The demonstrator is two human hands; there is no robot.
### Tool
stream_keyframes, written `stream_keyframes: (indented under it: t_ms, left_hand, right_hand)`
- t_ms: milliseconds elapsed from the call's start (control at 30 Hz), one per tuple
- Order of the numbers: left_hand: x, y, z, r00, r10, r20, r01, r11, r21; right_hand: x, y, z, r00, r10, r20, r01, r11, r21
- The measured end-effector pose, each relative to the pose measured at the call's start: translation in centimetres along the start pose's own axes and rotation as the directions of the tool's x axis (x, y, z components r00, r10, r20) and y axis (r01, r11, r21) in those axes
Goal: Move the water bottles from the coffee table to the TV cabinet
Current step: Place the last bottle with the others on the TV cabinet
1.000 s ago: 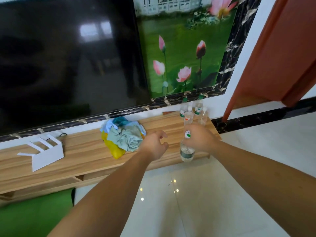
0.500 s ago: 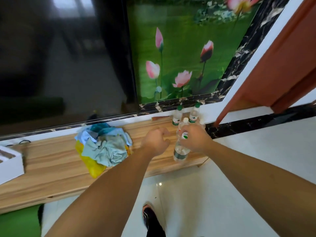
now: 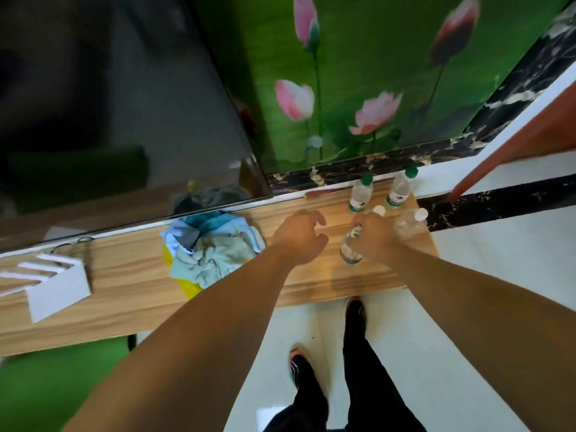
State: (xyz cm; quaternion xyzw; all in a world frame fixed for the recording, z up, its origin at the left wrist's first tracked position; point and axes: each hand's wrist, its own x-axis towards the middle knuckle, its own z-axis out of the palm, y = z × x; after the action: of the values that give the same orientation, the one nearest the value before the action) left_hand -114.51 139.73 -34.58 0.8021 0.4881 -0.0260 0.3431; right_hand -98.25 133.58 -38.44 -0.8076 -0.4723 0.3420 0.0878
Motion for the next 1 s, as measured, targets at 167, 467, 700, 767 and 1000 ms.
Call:
stream_keyframes:
  t_ms: [167,467,700,767,1000]
  left_hand:
    - [4.6,0.5,1.6,0.997,-0.058,0.043,0.057,0.998,0.008]
    - [7.5,-0.1,7.2,0.971,-0.209,0.119,0.215,0.976,-0.040]
    - [6.9,-0.6,8.3,0.962,-0.260,0.082,0.266,0.962,-0.065]
    - [6.3,-0.6,7.9,0.959,-0.277,0.068,0.281,0.957,-0.075]
    - [1.6,1.1,4.7,0.972,-0.227,-0.060,0.220,0.969,-0.109]
  right_hand:
    - [5.9,3.8,2.9,0.991,0.073,0.114,-0.077,0.996,0.037]
    - [10.8,9.4,7.1,0.965,0.184,0.186,-0.201,0.977,0.075]
    - [11.8,9.6,6.7,0.961,0.172,0.218,-0.192,0.978,0.076]
    - [11.0,9.5,6.2,0.966,0.138,0.219,-0.148,0.989,0.029]
    - [7.0,7.8,2.8,0.983,0.055,0.173,-0.058,0.998,0.012]
